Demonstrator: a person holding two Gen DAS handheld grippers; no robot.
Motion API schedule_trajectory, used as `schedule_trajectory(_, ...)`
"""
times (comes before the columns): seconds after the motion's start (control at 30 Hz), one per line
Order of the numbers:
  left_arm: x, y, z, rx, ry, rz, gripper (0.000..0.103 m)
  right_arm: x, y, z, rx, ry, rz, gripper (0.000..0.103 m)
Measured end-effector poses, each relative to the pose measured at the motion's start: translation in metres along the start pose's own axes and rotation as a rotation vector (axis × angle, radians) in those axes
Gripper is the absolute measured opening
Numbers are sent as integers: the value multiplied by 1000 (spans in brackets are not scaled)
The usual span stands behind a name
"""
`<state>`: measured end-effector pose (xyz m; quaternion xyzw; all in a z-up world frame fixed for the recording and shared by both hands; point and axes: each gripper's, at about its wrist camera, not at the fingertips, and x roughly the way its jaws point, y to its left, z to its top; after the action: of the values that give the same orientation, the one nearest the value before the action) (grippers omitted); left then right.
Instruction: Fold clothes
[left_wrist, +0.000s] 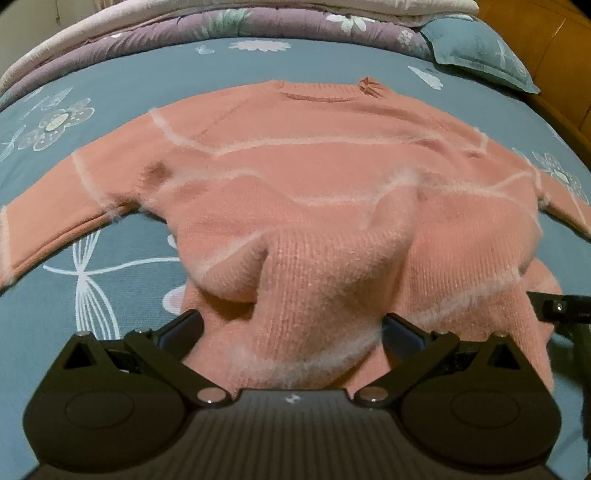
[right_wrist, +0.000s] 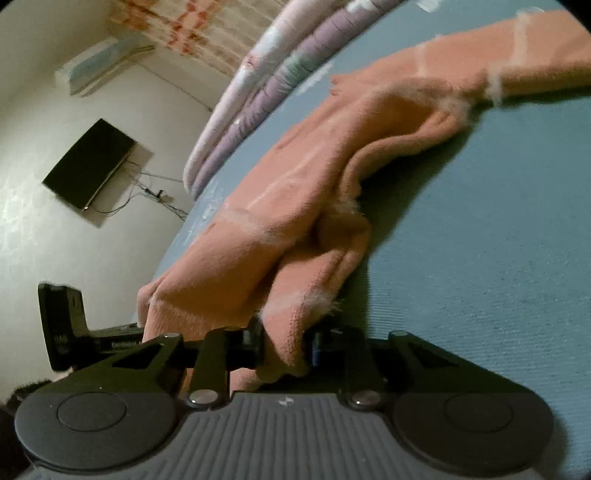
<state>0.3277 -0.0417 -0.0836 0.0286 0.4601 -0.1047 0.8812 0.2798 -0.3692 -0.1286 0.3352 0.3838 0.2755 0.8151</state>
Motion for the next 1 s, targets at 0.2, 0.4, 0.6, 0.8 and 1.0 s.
schedule_trajectory(0.2,-6,4,6,38,45,-27,102,-17,36,3,-41,1,-84,22)
schedule_trajectory(0.4,-27,9,-1,140,49,-111,102,-74,61,-15,-65,-49,-202,21)
schedule_trajectory(0.6,-47,21,-9,258,19,-238,102,-103,79,-36,6,-130,-435,18)
schedule_trajectory(0.8,-60,41,-14,327,-2,-332,102,-106,71,-50,72,-124,-706,19)
schedule_trajectory(1.0,-61,69,-21,308,14,-337,102,-102,116,-49,-18,-200,-788,23)
